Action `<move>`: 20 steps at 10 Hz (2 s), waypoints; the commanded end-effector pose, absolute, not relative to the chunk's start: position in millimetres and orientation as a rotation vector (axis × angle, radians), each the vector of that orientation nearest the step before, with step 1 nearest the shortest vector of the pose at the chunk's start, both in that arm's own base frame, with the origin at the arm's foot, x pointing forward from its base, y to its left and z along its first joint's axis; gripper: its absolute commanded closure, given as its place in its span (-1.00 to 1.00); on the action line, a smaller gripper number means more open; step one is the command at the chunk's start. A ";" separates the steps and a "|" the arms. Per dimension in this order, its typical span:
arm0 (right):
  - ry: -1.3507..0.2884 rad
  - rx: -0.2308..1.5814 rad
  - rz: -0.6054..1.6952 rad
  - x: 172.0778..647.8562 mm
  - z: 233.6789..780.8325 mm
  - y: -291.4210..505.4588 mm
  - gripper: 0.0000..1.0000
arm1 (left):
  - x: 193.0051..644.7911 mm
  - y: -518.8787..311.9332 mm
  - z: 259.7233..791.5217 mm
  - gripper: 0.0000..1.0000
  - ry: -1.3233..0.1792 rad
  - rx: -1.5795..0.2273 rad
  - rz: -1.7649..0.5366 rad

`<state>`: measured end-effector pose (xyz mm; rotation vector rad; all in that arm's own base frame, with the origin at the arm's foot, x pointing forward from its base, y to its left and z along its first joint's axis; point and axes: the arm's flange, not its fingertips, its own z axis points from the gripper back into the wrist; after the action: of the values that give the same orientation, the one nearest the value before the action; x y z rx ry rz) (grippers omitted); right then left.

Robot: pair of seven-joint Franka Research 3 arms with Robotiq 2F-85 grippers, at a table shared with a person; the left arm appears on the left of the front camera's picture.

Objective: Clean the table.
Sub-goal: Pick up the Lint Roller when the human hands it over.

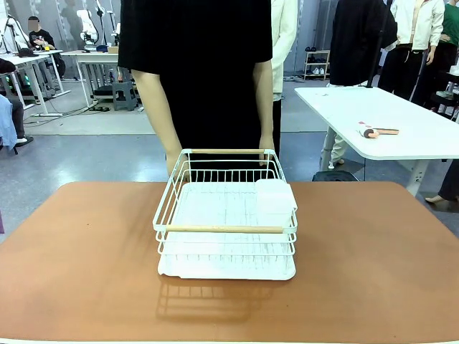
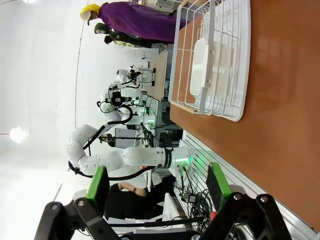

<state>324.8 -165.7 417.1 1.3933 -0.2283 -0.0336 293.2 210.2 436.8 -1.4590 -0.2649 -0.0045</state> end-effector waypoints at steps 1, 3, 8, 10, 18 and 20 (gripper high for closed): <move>-0.231 1.394 -0.032 324.5 418.7 -165.8 -1.00 | 291.9 212.2 438.8 -1.00 -0.273 -1.458 -0.006; -0.231 1.394 -0.032 324.5 418.7 -165.8 -1.00 | 291.9 212.2 438.8 -1.00 -0.273 -1.458 -0.006; -0.231 1.394 -0.032 324.5 418.7 -165.8 -1.00 | 291.9 212.2 438.8 -1.00 -0.273 -1.458 -0.006; -0.231 1.394 -0.032 324.5 418.7 -165.8 -1.00 | 291.9 212.2 438.8 -1.00 -0.273 -1.458 -0.006; -0.231 1.394 -0.032 324.5 418.7 -165.8 -1.00 | 291.9 212.2 438.8 -1.00 -0.273 -1.458 -0.006; -0.231 1.394 -0.032 324.5 418.7 -165.8 -1.00 | 291.9 212.2 438.8 -1.00 -0.273 -1.458 -0.006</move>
<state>324.8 -165.7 417.1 1.3932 -0.2282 -0.0335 293.2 210.2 436.8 -1.4590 -0.2649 -0.0045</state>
